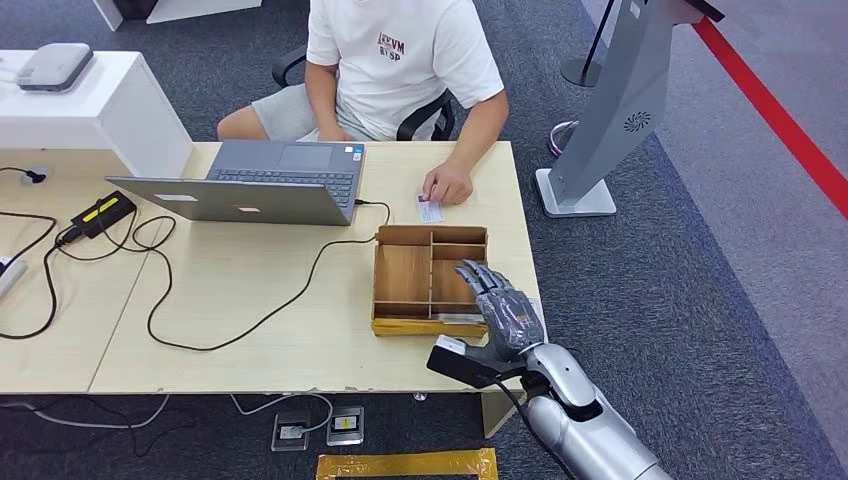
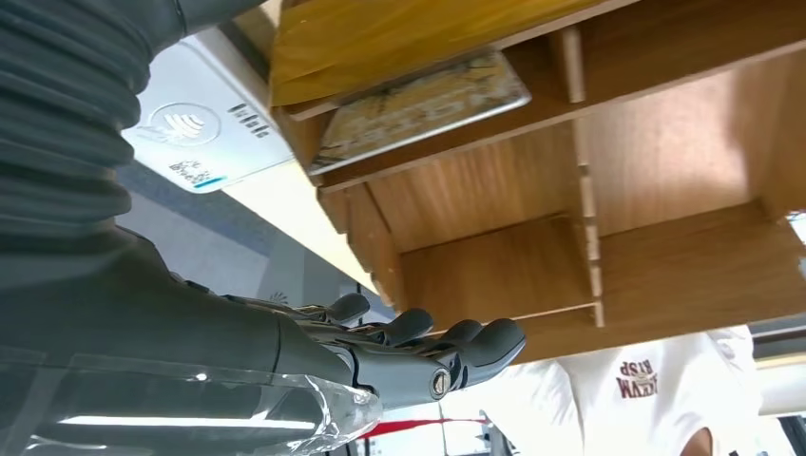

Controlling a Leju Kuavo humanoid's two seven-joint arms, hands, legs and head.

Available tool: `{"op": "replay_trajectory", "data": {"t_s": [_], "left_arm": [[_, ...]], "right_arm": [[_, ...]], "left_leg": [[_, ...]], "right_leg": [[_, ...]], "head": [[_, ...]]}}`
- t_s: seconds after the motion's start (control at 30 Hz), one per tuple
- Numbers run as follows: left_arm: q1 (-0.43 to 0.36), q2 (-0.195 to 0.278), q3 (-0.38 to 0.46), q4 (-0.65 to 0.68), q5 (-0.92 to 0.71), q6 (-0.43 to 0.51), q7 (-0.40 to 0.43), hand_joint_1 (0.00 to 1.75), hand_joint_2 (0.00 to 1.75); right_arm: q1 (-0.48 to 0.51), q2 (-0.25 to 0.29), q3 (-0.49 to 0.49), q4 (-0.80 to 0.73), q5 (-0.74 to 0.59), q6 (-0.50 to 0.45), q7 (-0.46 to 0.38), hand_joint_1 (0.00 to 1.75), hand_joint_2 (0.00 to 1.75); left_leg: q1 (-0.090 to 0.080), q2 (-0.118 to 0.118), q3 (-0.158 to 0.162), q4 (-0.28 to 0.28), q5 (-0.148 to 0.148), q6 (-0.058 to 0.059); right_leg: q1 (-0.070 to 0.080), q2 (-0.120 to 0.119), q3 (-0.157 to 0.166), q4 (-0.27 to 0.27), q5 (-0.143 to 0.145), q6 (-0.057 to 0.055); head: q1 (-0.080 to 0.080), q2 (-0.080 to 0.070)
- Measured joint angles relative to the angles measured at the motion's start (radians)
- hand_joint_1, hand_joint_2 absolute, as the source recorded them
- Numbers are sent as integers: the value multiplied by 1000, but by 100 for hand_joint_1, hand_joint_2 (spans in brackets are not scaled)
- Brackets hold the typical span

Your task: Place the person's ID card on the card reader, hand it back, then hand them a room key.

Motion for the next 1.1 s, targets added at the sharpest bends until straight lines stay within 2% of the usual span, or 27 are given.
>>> {"op": "replay_trajectory", "data": {"t_s": [0.33, 0.8, 1.1], "left_arm": [[0, 0, 0, 0, -6, 0, -1, 0, 175], [0, 0, 0, 0, -7, -1, -6, 0, 175], [0, 0, 0, 0, -10, 0, -9, 0, 175]], "right_arm": [[6, 19, 3, -17, -22, 8, 0, 0, 175], [7, 19, 7, -12, -25, 6, -1, 0, 175], [1, 7, 6, 21, -27, -38, -8, 0, 175]], "left_leg": [[0, 0, 0, 0, 0, 0], [0, 0, 0, 0, 0, 0], [0, 0, 0, 0, 0, 0]], "right_leg": [[0, 0, 0, 0, 0, 0], [0, 0, 0, 0, 0, 0], [0, 0, 0, 0, 0, 0]], "head": [[0, 0], [0, 0], [0, 0]]}}
